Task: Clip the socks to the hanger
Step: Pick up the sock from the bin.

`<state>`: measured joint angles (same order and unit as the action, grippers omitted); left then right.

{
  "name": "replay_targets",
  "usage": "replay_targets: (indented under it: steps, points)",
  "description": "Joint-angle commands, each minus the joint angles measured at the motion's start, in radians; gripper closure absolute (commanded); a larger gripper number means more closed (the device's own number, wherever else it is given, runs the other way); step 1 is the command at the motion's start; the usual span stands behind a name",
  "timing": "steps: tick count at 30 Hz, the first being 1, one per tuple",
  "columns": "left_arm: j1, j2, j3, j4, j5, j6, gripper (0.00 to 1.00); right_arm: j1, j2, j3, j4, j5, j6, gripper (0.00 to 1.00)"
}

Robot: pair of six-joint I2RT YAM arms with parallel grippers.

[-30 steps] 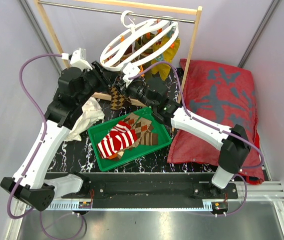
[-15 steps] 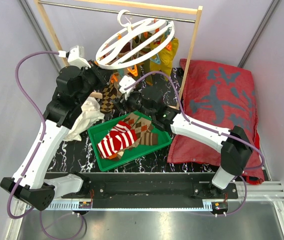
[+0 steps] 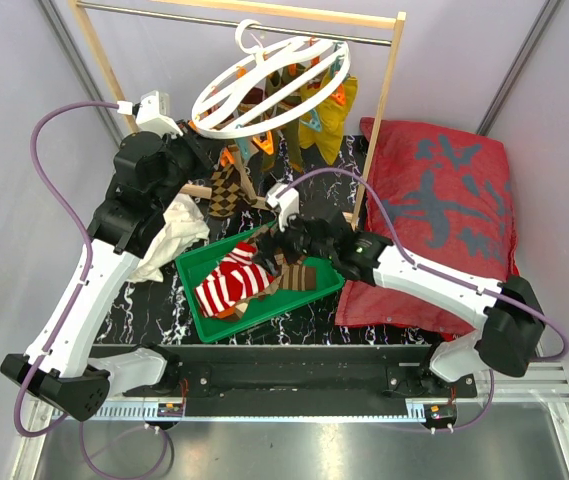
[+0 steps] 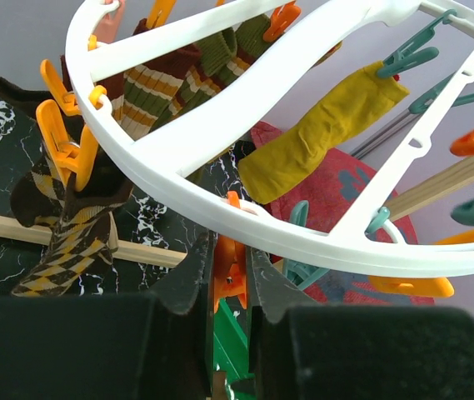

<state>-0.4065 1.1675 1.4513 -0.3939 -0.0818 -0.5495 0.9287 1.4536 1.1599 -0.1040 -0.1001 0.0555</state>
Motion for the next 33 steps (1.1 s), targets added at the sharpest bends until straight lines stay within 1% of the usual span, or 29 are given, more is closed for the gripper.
replay_targets:
  steps: [1, 4, 7, 8, 10, 11, 13, 14, 16, 17, 20, 27, 33]
  points:
    - [0.001, 0.006, 0.008, 0.012, -0.022, 0.014, 0.92, 0.004, -0.070, -0.063, -0.040, -0.157, 0.011, 0.00]
    - [0.001, 0.006, 0.008, 0.013, -0.019, 0.013, 0.92, 0.002, -0.049, -0.104, -0.010, -0.069, 0.024, 0.00]
    - [0.001, 0.006, 0.009, 0.013, -0.021, 0.011, 0.92, -0.002, 0.010, -0.078, -0.022, -0.003, 0.070, 0.00]
    - [0.001, 0.008, 0.012, 0.013, -0.021, 0.013, 0.92, -0.002, 0.025, -0.074, -0.022, 0.010, 0.122, 0.01]
    - [0.001, 0.009, 0.015, 0.013, -0.024, 0.014, 0.92, -0.017, 0.085, -0.045, -0.028, 0.014, 0.214, 0.04]
    - [0.001, 0.011, 0.015, 0.012, -0.024, 0.014, 0.92, -0.024, 0.102, -0.040, -0.028, 0.001, 0.313, 0.05]
    - [0.001, 0.011, 0.017, 0.012, -0.022, 0.013, 0.92, -0.040, 0.146, -0.045, -0.026, -0.013, 0.432, 0.09]
    - [0.001, 0.012, 0.017, 0.013, -0.022, 0.011, 0.92, -0.065, 0.158, -0.051, -0.026, -0.027, 0.542, 0.13]
    - [0.001, 0.014, 0.015, 0.012, -0.018, 0.013, 0.92, -0.074, 0.185, -0.060, -0.023, -0.038, 0.605, 0.17]
    - [0.001, 0.014, 0.012, 0.012, -0.018, 0.011, 0.92, -0.074, 0.194, -0.062, -0.022, -0.026, 0.660, 0.21]
    - [0.001, 0.017, 0.014, 0.013, -0.018, 0.003, 0.92, -0.074, 0.232, -0.060, -0.005, -0.024, 0.751, 0.27]
    - [0.001, 0.024, 0.014, 0.012, -0.016, -0.003, 0.92, -0.074, 0.326, -0.049, 0.006, -0.041, 0.899, 0.40]
    - [0.001, 0.040, 0.024, 0.013, -0.009, -0.006, 0.93, -0.074, 0.366, -0.043, 0.009, -0.050, 0.932, 0.44]
